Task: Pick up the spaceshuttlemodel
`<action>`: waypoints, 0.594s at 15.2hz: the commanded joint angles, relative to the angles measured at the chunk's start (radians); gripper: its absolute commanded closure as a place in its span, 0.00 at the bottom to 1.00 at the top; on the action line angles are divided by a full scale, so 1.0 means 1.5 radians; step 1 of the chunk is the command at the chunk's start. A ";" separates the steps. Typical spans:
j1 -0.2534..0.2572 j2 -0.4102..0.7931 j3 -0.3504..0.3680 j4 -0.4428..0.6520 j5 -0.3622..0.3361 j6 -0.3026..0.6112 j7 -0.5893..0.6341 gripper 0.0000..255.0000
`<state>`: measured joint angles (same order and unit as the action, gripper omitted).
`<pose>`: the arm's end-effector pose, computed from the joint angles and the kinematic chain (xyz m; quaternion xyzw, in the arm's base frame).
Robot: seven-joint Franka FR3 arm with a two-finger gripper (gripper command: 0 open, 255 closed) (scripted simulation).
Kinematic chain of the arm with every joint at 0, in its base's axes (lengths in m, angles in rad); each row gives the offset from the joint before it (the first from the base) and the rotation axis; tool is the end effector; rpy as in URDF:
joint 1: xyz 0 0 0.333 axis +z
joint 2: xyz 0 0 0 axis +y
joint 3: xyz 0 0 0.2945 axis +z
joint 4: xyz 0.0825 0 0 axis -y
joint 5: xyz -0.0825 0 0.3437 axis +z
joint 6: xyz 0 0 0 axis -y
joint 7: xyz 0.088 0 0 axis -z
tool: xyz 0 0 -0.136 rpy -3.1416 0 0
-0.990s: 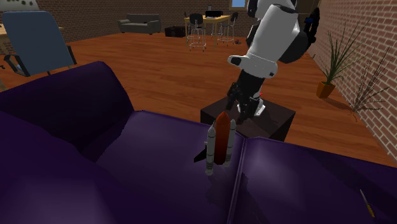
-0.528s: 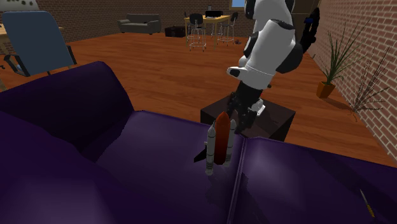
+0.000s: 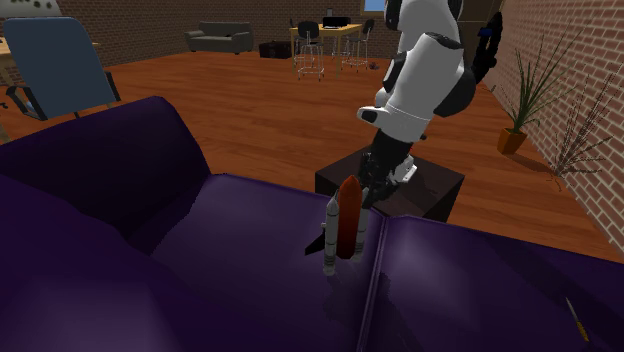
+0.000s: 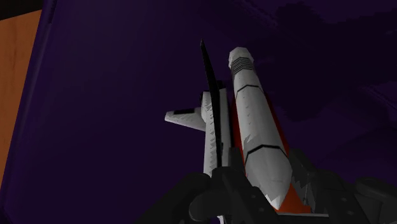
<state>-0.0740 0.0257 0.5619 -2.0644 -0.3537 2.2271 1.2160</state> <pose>0.4832 0.2340 0.4084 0.9530 -0.2596 0.1513 0.0395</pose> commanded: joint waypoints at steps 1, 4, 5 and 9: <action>0.000 0.000 0.000 0.000 0.000 0.000 0.000 1.00; 0.000 0.000 0.000 0.000 0.000 0.001 0.000 1.00; 0.000 -0.004 0.000 0.005 0.005 -0.007 -0.005 1.00; -0.001 -0.017 0.000 0.026 0.021 -0.037 -0.022 1.00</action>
<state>-0.0750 0.0094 0.5620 -2.0290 -0.3299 2.1805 1.1895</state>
